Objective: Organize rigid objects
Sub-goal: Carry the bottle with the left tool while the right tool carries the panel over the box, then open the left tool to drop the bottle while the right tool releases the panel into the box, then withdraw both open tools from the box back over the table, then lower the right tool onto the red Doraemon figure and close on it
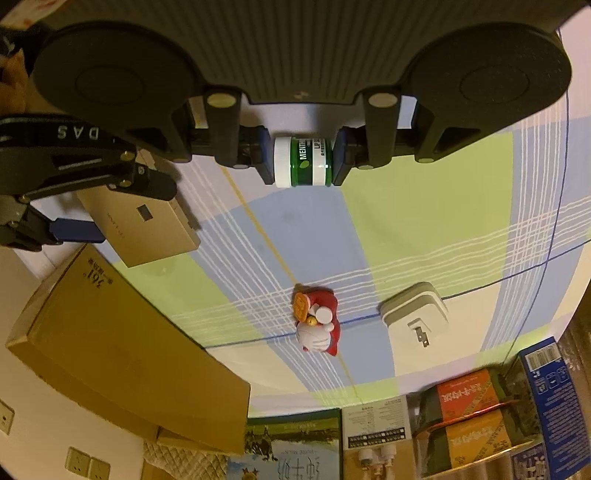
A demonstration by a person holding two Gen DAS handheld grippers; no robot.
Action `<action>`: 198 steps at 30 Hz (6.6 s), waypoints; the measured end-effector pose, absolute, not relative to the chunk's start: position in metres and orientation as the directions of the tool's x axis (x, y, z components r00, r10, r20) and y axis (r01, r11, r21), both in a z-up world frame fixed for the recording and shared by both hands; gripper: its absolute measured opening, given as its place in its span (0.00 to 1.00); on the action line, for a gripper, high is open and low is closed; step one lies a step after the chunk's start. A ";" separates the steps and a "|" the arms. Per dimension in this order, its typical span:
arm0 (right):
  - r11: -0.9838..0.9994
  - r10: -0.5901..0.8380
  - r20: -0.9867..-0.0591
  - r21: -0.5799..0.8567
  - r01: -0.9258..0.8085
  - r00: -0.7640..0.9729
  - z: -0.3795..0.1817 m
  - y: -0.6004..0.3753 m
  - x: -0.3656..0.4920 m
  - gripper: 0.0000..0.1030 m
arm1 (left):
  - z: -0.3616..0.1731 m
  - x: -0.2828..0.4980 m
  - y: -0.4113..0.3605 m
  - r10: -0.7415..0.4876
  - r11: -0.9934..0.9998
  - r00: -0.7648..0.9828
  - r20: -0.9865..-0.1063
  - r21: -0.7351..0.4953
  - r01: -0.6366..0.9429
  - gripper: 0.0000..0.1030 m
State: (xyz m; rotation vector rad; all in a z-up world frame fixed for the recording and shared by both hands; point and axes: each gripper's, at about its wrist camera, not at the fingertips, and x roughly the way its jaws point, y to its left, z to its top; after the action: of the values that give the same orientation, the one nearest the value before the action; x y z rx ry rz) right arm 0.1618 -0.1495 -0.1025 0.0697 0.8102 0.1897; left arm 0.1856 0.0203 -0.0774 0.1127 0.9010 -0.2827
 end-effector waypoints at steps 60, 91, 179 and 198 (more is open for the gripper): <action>0.976 0.111 -0.590 0.216 0.024 0.800 0.041 -0.408 0.195 0.84 | 0.062 0.241 -0.210 -0.415 0.860 0.659 -0.627 -0.036 0.508 0.26; 0.969 0.123 -0.615 0.243 0.039 0.779 0.020 -0.410 0.241 0.84 | 0.047 0.293 -0.190 -0.339 0.910 0.711 -0.616 -0.021 0.415 0.40; 0.908 0.410 -0.638 0.219 -0.357 0.652 -0.065 -0.121 0.256 0.93 | -0.040 0.238 0.107 -0.001 0.999 0.745 -0.667 -0.040 -0.035 0.99; 0.899 0.436 -0.632 0.278 -0.338 0.641 -0.093 -0.119 0.311 0.93 | -0.055 0.305 0.111 0.022 0.999 0.738 -0.674 -0.011 -0.040 0.99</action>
State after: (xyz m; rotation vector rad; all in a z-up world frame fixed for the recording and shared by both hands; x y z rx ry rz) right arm 0.3108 -0.1190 -0.0926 0.1383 0.7558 0.4428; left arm 0.3048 0.1114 -0.0555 -0.0249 0.7398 0.0340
